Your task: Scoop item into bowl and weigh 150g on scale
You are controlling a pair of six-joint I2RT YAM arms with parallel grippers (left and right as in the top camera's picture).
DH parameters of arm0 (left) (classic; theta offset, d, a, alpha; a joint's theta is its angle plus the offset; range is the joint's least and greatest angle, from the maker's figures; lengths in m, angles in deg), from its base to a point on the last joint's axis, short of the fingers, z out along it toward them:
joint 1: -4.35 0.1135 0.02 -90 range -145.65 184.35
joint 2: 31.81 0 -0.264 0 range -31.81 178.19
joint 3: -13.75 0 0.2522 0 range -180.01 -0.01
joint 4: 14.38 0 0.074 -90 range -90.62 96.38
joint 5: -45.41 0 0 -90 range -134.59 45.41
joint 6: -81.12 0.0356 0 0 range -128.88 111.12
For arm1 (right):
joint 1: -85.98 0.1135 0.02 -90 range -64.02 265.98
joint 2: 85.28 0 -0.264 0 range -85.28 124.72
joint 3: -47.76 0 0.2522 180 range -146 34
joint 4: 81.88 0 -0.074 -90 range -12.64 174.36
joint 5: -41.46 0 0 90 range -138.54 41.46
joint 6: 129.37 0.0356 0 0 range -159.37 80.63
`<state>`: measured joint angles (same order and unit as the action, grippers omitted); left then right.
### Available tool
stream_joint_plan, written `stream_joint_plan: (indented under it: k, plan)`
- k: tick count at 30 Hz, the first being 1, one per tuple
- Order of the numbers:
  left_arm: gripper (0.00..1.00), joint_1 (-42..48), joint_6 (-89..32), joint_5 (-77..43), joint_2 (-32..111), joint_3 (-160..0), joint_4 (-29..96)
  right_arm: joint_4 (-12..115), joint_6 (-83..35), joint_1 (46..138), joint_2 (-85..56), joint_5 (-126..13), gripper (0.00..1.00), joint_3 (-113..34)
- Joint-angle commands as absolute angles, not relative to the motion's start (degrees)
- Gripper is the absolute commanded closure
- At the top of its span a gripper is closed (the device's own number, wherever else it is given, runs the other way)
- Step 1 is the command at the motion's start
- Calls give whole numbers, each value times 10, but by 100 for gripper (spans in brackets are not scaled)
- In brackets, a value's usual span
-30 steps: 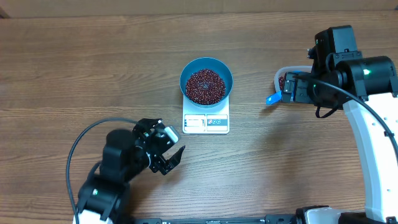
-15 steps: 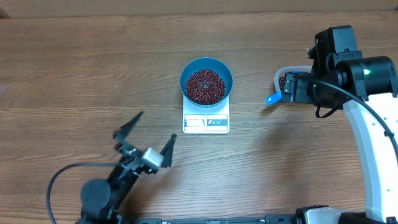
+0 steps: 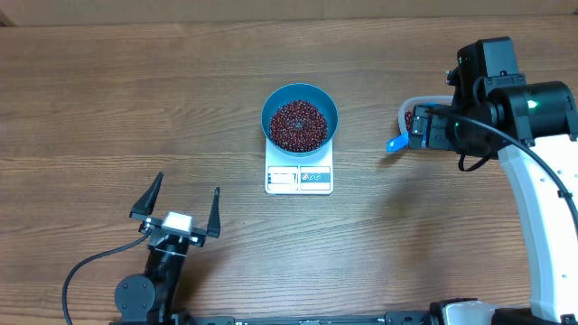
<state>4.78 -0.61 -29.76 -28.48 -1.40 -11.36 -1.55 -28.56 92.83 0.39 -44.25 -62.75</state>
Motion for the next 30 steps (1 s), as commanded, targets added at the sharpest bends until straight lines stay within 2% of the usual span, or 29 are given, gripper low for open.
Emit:
stream_joint_plan:
  k: [1,10,30]
  plan:
    - [0,64,-57,-319,-311,-3,-79,-13,-294,930,-4,-446,0,-643]
    - [0,83,-93,-376,-317,-3,34,-13,-294,930,-4,-446,0,-643]
    - [1,83,-91,-401,-316,-3,36,-13,-294,930,-4,-446,0,-643]
